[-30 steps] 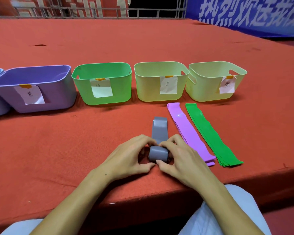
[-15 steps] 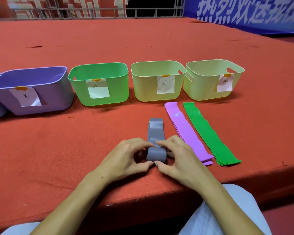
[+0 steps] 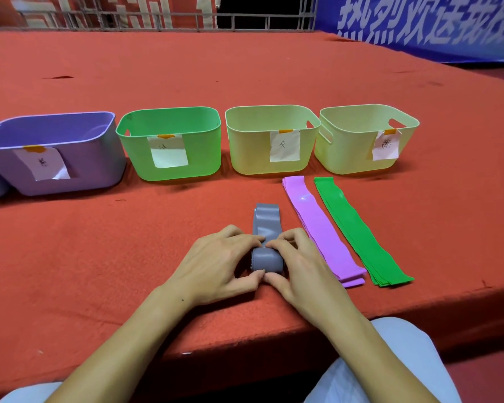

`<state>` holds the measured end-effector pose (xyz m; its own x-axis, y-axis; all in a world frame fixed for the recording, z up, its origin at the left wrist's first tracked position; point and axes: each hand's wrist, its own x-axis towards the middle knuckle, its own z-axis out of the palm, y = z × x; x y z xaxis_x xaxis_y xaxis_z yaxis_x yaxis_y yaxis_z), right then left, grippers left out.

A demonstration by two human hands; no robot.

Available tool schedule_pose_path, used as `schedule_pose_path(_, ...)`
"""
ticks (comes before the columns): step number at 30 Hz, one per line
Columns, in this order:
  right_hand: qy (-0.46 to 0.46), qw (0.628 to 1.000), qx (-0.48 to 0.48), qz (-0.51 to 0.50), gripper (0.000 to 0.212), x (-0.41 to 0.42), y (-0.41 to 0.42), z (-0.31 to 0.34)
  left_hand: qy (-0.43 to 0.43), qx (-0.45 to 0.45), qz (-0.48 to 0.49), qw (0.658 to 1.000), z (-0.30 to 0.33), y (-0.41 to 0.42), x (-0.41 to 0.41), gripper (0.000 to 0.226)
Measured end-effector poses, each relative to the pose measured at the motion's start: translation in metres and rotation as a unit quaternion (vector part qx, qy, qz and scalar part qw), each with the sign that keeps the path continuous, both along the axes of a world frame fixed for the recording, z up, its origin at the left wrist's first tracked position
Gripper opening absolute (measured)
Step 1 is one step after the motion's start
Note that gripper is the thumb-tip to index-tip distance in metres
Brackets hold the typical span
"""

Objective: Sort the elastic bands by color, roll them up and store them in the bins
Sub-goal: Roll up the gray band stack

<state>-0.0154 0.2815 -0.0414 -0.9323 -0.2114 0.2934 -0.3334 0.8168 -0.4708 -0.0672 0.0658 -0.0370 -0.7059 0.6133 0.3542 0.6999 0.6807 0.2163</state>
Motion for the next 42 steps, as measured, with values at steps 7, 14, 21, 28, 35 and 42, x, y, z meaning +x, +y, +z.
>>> schedule_pose_path(7, -0.001, 0.998, 0.055, 0.002, 0.054, -0.004, 0.002, 0.004, -0.152, 0.191, 0.027, 0.969, -0.004, 0.007, -0.012, 0.036)
schedule_pose_path(14, -0.004, 0.998, 0.062, 0.009, 0.06, -0.004, 0.002, 0.008, -0.18, 0.18, 0.183, 0.949, 0.002, 0.055, -0.098, 0.024)
schedule_pose_path(21, -0.012, 0.997, 0.073, 0.006, 0.057, -0.005, -0.004, 0.007, -0.213, 0.265, 0.187, 0.922, -0.014, 0.056, -0.128, 0.014)
schedule_pose_path(28, -0.004, 0.989, 0.133, 0.057, 0.044, -0.005, 0.002, 0.018, -0.22, 0.28, 0.143, 0.923, -0.01, 0.038, -0.128, 0.021)
schedule_pose_path(35, -0.029, 0.992, 0.114, 0.053, 0.058, 0.003, 0.004, 0.021, -0.198, 0.227, 0.17, 0.938, -0.019, 0.039, -0.114, 0.014)
schedule_pose_path(42, -0.031, 0.989, 0.134, 0.046, 0.046, 0.0, -0.001, 0.018, -0.228, 0.357, 0.122, 0.898, -0.02, 0.032, -0.111, 0.008)
